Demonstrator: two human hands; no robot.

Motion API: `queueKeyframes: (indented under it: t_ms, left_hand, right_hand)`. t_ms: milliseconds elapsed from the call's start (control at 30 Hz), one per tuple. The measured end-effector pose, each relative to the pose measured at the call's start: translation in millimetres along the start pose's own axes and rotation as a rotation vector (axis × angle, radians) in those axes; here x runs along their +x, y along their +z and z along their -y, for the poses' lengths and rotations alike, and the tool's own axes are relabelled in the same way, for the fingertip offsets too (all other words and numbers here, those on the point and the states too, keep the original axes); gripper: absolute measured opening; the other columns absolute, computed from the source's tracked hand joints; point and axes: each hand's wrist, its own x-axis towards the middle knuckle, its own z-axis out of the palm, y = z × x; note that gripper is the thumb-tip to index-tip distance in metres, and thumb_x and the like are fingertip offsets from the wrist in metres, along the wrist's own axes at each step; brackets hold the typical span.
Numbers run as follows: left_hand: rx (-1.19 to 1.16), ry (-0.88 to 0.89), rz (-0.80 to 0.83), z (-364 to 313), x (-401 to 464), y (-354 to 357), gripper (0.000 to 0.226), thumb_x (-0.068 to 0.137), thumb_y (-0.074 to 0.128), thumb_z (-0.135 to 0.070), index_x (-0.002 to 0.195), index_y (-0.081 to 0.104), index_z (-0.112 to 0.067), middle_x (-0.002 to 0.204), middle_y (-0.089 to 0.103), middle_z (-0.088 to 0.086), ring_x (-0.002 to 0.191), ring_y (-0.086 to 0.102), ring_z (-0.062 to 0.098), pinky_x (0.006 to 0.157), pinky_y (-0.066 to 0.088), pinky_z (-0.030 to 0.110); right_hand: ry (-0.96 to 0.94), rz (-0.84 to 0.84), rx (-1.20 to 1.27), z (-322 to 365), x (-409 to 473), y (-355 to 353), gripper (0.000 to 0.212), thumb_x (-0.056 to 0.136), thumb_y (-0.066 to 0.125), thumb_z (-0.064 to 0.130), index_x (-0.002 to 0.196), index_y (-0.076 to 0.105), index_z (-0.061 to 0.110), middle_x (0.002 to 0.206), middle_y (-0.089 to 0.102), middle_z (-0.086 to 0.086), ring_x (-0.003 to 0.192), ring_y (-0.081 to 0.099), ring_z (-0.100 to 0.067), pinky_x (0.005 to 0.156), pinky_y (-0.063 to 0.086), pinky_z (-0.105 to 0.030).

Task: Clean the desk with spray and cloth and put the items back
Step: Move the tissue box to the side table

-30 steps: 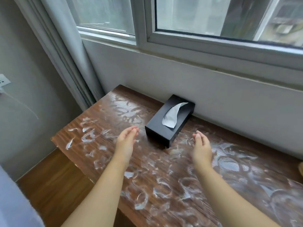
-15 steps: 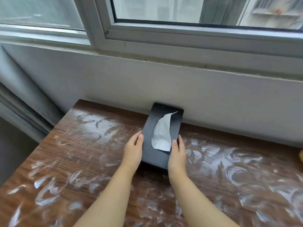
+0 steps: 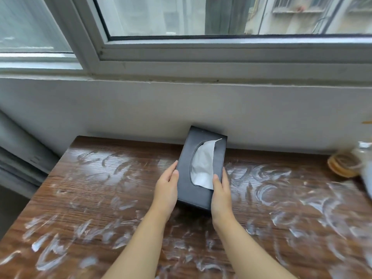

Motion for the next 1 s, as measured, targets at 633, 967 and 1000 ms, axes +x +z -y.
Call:
queueKeyframes:
  t_ms: [633, 967, 1000]
  left_hand:
    - [0.002, 0.027, 0.508, -22, -167, 239, 0.033, 0.104, 0.046, -0.018, 0.133, 0.054, -0.032, 0.125, 0.06, -0.015, 0.099, 0.057, -0.009, 0.066, 0.048, 0.004]
    - [0.071, -0.003, 0.729, -9, -280, 394, 0.033, 0.104, 0.046, -0.022, 0.134, 0.056, -0.032, 0.116, 0.063, -0.021, 0.101, 0.061, -0.004, 0.066, 0.052, 0.008]
    - [0.078, -0.006, 0.746, -6, -292, 409, 0.033, 0.104, 0.047, -0.023, 0.135, 0.056, -0.032, 0.12, 0.063, -0.018, 0.105, 0.062, 0.0, 0.072, 0.053, 0.013]
  right_hand:
    - [-0.114, -0.505, 0.124, 77, -106, -275, 0.043, 0.102, 0.038, 0.04, 0.145, 0.036, 0.037, 0.138, 0.045, 0.014, 0.125, 0.045, -0.011, 0.104, 0.041, -0.036]
    - [-0.205, -0.697, 0.249, 97, -166, -453, 0.04, 0.104, 0.036, 0.033, 0.144, 0.039, 0.037, 0.137, 0.046, 0.019, 0.121, 0.045, -0.004, 0.092, 0.038, -0.022]
    - [-0.215, -0.713, 0.258, 98, -171, -472, 0.04, 0.104, 0.036, 0.033, 0.143, 0.04, 0.038, 0.138, 0.048, 0.018, 0.122, 0.047, -0.005, 0.092, 0.039, -0.023]
